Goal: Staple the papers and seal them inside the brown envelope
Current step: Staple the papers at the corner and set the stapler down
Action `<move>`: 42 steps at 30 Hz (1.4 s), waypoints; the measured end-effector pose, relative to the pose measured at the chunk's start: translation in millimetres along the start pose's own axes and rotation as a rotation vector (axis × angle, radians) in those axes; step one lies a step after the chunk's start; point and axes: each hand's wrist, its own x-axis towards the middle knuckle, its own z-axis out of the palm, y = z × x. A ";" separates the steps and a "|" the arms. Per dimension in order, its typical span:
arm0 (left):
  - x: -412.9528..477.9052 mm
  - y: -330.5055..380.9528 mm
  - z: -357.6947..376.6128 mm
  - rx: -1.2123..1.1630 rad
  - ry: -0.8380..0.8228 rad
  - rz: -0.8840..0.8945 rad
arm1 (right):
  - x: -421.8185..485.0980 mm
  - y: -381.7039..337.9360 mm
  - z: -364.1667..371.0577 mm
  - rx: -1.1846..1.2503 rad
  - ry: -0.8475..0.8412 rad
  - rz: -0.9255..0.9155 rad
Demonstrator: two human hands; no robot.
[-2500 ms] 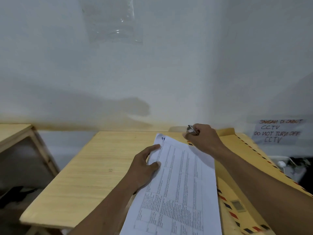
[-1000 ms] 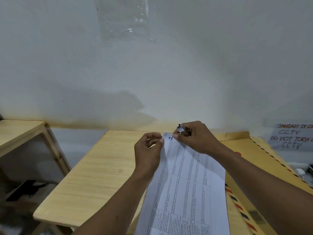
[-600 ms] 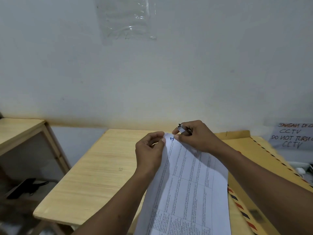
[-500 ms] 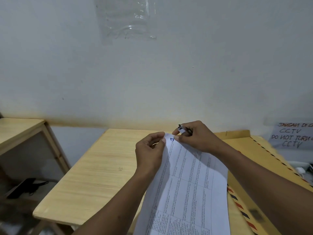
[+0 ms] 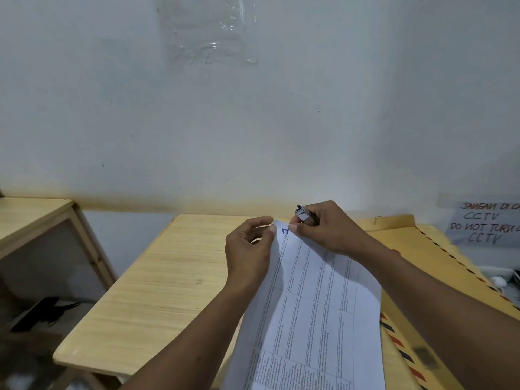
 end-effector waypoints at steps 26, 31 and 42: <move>1.6 6.3 5.6 0.025 0.057 0.066 | 19.4 -34.8 -3.7 0.266 0.536 0.285; 1.0 5.9 7.5 0.021 0.069 0.052 | 28.3 -38.0 13.3 0.302 0.426 0.415; 1.2 8.0 4.4 0.020 0.035 0.054 | 33.2 -34.4 34.0 0.117 0.549 0.145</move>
